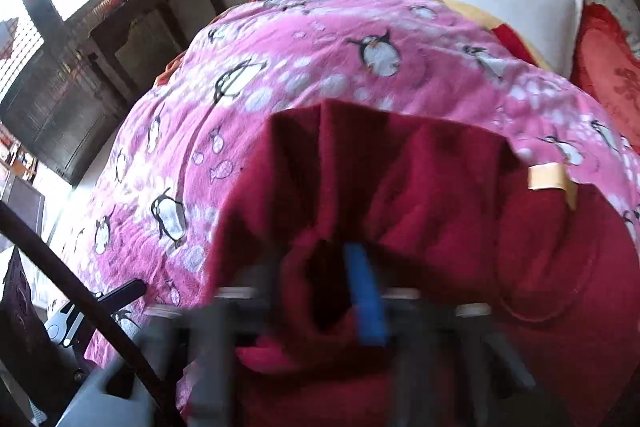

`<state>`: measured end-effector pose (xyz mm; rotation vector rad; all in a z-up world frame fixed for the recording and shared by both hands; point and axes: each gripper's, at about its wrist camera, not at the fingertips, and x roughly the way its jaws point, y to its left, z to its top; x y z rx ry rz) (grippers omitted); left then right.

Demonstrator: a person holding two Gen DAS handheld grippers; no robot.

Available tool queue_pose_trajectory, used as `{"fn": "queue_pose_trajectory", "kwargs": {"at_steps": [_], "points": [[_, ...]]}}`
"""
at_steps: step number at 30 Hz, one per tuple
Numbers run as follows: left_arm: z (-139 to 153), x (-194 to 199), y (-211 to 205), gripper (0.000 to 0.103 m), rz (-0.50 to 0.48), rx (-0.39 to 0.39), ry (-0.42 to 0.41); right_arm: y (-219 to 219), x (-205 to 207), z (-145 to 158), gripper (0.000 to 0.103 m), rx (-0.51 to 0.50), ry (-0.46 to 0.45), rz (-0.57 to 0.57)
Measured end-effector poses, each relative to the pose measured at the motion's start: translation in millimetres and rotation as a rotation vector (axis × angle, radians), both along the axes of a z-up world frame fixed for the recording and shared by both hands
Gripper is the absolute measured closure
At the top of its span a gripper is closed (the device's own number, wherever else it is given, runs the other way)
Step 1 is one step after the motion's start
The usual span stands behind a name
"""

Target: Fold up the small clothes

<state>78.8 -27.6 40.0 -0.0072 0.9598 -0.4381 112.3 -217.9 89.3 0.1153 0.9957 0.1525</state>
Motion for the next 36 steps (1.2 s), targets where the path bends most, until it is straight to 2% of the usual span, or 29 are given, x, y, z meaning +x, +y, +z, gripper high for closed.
{"fn": "queue_pose_trajectory", "kwargs": {"at_steps": [5, 7, 11, 14, 15, 17, 18, 19, 22, 25, 26, 29, 30, 31, 32, 33, 34, 36], "points": [[5.0, -0.8, 1.9, 0.016, 0.039, -0.017, -0.030, 13.3, -5.9, 35.8, 0.100, -0.068, -0.231, 0.009], [8.1, -3.0, 2.2, 0.016, 0.050, -0.005, -0.058, 15.9, 6.2, 34.0, 0.100, -0.039, -0.241, 0.002], [12.8, -1.6, 4.8, 0.016, 0.075, -0.007, -0.077, 20.0, 28.6, 2.2, 0.099, -0.048, -0.214, -0.043], [14.0, -0.4, 6.2, 0.016, 0.082, 0.008, -0.077, 11.6, 22.5, 3.1, 0.096, -0.025, -0.222, -0.054], [16.8, -2.1, 6.7, 0.016, 0.079, 0.010, -0.085, 4.3, 14.8, 9.3, 0.090, 0.017, -0.220, -0.060], [26.8, -10.4, 7.0, 0.016, 0.077, 0.008, -0.114, -13.4, -12.5, 29.3, 0.065, 0.043, -0.225, -0.056], [33.5, -15.2, 5.7, 0.016, 0.069, 0.006, -0.133, -19.9, -26.2, 36.6, 0.044, 0.008, -0.232, -0.061], [38.4, -19.1, 3.8, 0.016, 0.060, 0.006, -0.148, -32.1, -48.0, 45.8, 0.034, -0.064, -0.247, -0.079], [53.3, -29.7, -7.4, 0.016, 0.029, 0.024, -0.189, -75.6, -94.1, 59.9, 0.033, -0.208, -0.269, -0.145], [59.2, -35.5, -26.2, 0.016, 0.001, 0.057, -0.194, -139.6, -133.3, 56.3, 0.030, -0.305, -0.208, -0.313], [59.5, -36.1, -31.8, 0.016, -0.006, 0.066, -0.192, -165.3, -146.3, 48.0, 0.030, -0.298, -0.176, -0.382], [58.2, -35.9, -52.6, 0.016, -0.021, 0.084, -0.193, -198.4, -156.4, 21.3, 0.030, -0.208, -0.089, -0.428], [56.4, -34.0, -61.2, 0.016, -0.022, 0.095, -0.191, -202.0, -156.5, 10.4, 0.030, -0.179, -0.074, -0.421], [53.7, -30.6, -68.7, 0.016, -0.020, 0.106, -0.179, -201.4, -153.9, 1.6, 0.035, -0.177, -0.070, -0.406], [51.3, -29.0, -74.4, 0.016, -0.019, 0.112, -0.174, -200.7, -155.3, -0.9, 0.047, -0.179, -0.078, -0.404], [50.1, -27.5, -81.8, 0.016, -0.022, 0.122, -0.179, -197.7, -154.3, -0.7, 0.088, -0.170, -0.105, -0.396], [50.2, -26.5, -88.5, 0.016, -0.024, 0.136, -0.194, -195.7, -154.3, 1.8, 0.096, -0.188, -0.115, -0.398], [51.3, -23.5, -97.7, 0.016, -0.013, 0.162, -0.226, -192.5, -158.7, 18.2, 0.097, -0.234, -0.194, -0.405]]}}
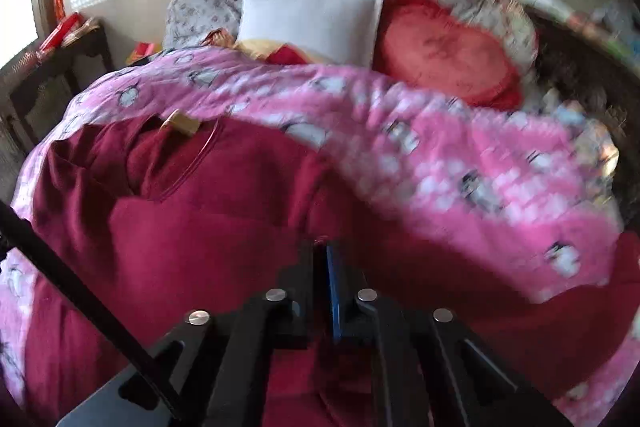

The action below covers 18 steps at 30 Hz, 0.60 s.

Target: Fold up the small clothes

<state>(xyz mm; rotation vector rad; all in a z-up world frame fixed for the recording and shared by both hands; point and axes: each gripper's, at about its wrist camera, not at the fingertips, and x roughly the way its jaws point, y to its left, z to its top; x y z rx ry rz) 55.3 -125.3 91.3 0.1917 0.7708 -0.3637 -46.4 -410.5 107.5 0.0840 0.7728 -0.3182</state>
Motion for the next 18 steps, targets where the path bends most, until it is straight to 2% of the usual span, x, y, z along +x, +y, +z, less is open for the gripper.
{"fn": "queue_pose_trajectory", "kwargs": {"at_steps": [3, 6, 8, 10, 13, 16, 18], "points": [[-2.9, 14.0, -9.6, 0.016, 0.047, -0.009, -0.015, -10.8, -11.4, 12.6, 0.097, -0.013, -0.047, -0.060], [-20.2, 34.8, -20.4, 0.016, 0.098, 0.017, 0.029, -29.1, -9.1, 0.9, 0.097, -0.021, -0.014, -0.130], [-31.8, 43.6, -23.8, 0.016, 0.115, 0.033, 0.063, -35.4, -2.9, -16.3, 0.096, 0.033, 0.048, -0.118], [-34.3, 43.0, -21.3, 0.016, 0.116, 0.027, 0.071, -33.4, -4.1, -20.4, 0.088, 0.039, 0.079, -0.114], [-26.1, 30.2, -16.1, 0.016, 0.106, 0.025, 0.038, -31.8, -28.7, -5.9, 0.075, 0.069, 0.003, -0.106], [-22.0, 19.4, -15.7, 0.016, 0.089, 0.007, 0.037, -23.3, -51.0, 6.2, 0.075, 0.092, -0.047, -0.096], [-23.1, 12.6, -17.8, 0.016, 0.080, 0.003, 0.038, -10.8, -47.9, -2.4, 0.075, 0.093, -0.010, -0.048]]}}
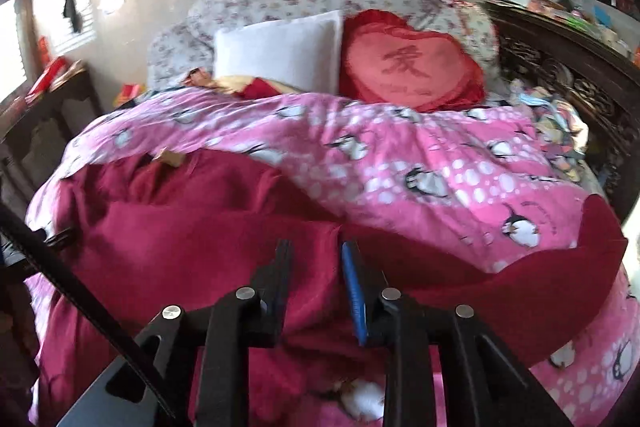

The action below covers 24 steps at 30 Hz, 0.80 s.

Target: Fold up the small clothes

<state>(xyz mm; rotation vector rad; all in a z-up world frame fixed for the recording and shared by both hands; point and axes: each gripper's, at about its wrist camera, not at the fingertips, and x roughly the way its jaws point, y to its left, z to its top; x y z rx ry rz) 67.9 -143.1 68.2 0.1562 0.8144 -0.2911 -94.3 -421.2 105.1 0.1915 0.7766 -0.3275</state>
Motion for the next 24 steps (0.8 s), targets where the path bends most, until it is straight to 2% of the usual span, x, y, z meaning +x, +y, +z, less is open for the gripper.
{"fn": "queue_pose_trajectory", "kwargs": {"at_steps": [2, 4, 8, 9, 11, 13, 15, 19, 24], "points": [[-5.2, -4.3, -4.2, 0.016, -0.007, 0.006, 0.014, 7.3, 7.3, -17.3, 0.075, -0.021, 0.054, 0.007], [-10.8, -8.4, -8.7, 0.016, -0.016, 0.027, 0.046, 9.4, 7.6, -25.2, 0.075, -0.049, 0.037, -0.016], [4.5, -29.1, -10.2, 0.016, -0.042, 0.003, 0.014, -5.5, -8.8, -11.3, 0.075, 0.069, -0.006, -0.018], [11.2, -35.5, -11.7, 0.016, -0.054, -0.013, 0.003, -10.8, -17.3, -5.6, 0.071, 0.064, -0.018, -0.035], [21.6, -45.1, -17.0, 0.016, -0.081, -0.044, -0.003, -25.5, -37.8, 4.0, 0.056, 0.029, -0.035, -0.102], [29.6, -54.5, -26.0, 0.014, -0.124, -0.075, 0.010, -47.0, -60.9, 10.5, 0.036, 0.031, -0.057, -0.179], [34.8, -64.2, -41.1, 0.010, -0.187, -0.103, 0.032, -70.9, -84.0, 13.8, 0.035, 0.040, -0.065, -0.249], [31.8, -76.3, -71.1, 0.010, -0.271, -0.104, 0.065, -124.7, -135.0, 10.4, 0.035, 0.041, -0.043, -0.421], [14.1, -82.8, -106.1, 0.010, -0.307, -0.078, 0.100, -174.4, -181.6, -11.9, 0.035, 0.157, -0.052, -0.540]]}}
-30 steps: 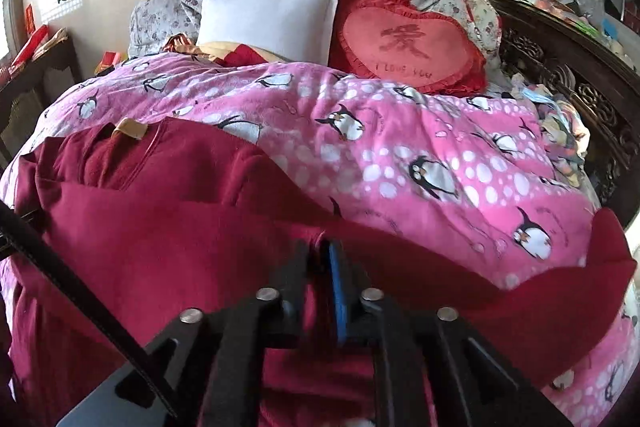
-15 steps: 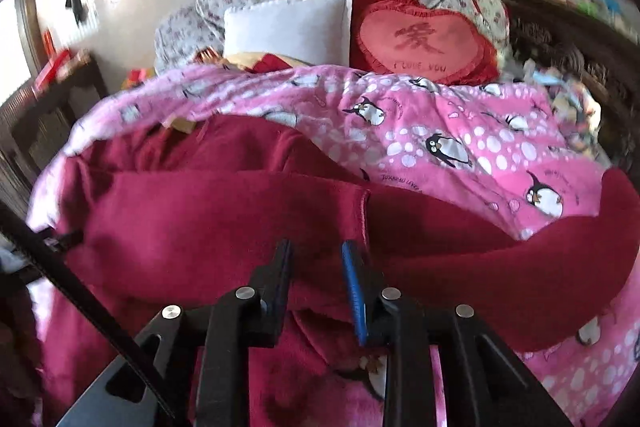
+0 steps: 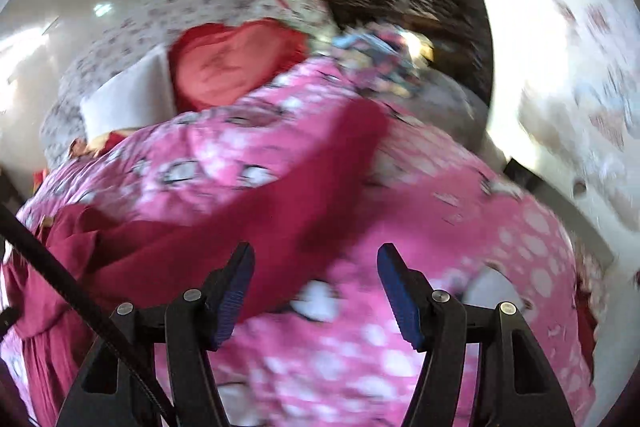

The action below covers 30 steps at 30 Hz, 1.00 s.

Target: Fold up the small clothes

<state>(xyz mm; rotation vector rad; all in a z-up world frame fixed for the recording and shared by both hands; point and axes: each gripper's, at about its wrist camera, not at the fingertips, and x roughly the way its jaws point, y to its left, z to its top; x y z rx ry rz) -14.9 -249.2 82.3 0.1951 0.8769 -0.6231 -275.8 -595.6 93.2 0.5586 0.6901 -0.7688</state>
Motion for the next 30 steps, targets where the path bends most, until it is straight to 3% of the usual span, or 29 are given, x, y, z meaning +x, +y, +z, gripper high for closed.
{"fn": "queue_pose_trajectory", "kwargs": {"at_steps": [4, 6, 7, 8, 15, 17, 20, 22, 26, 30], "points": [[-10.9, -3.4, -12.5, 0.010, -0.007, 0.007, 0.058, -27.3, 5.3, -21.3, 0.029, 0.115, -0.095, -0.020], [-9.1, -8.3, -12.5, 0.010, -0.010, 0.017, 0.040, -29.9, 19.1, -21.9, 0.034, 0.090, -0.105, 0.011], [-6.9, -10.3, -11.4, 0.010, -0.010, 0.025, 0.024, -30.7, 23.9, -21.0, 0.070, 0.079, -0.117, 0.036], [-5.0, -11.7, -9.4, 0.010, -0.004, 0.029, 0.014, -30.6, 29.0, -19.7, 0.092, 0.089, -0.134, 0.067], [13.2, -6.5, 19.2, 0.010, 0.039, -0.011, -0.019, 3.3, -14.6, 26.3, 0.093, -0.021, -0.290, 0.054], [12.8, -4.5, 22.8, 0.010, 0.046, -0.015, -0.012, 13.4, -17.3, 30.8, 0.093, -0.043, -0.253, 0.062], [9.0, -4.7, 26.4, 0.010, 0.045, -0.013, 0.014, 17.6, -3.0, 20.9, 0.093, -0.032, -0.130, 0.061], [11.2, -6.0, 31.6, 0.010, 0.038, -0.013, 0.013, 20.0, 4.4, 23.3, 0.093, -0.030, -0.110, 0.058], [27.6, -6.5, 51.3, 0.010, 0.043, -0.015, -0.028, 47.5, 27.0, 62.1, 0.093, -0.081, -0.162, 0.111], [52.3, 2.9, 86.4, 0.010, 0.083, -0.053, -0.076, 111.4, 78.0, 112.4, 0.093, -0.156, -0.223, 0.276]]}}
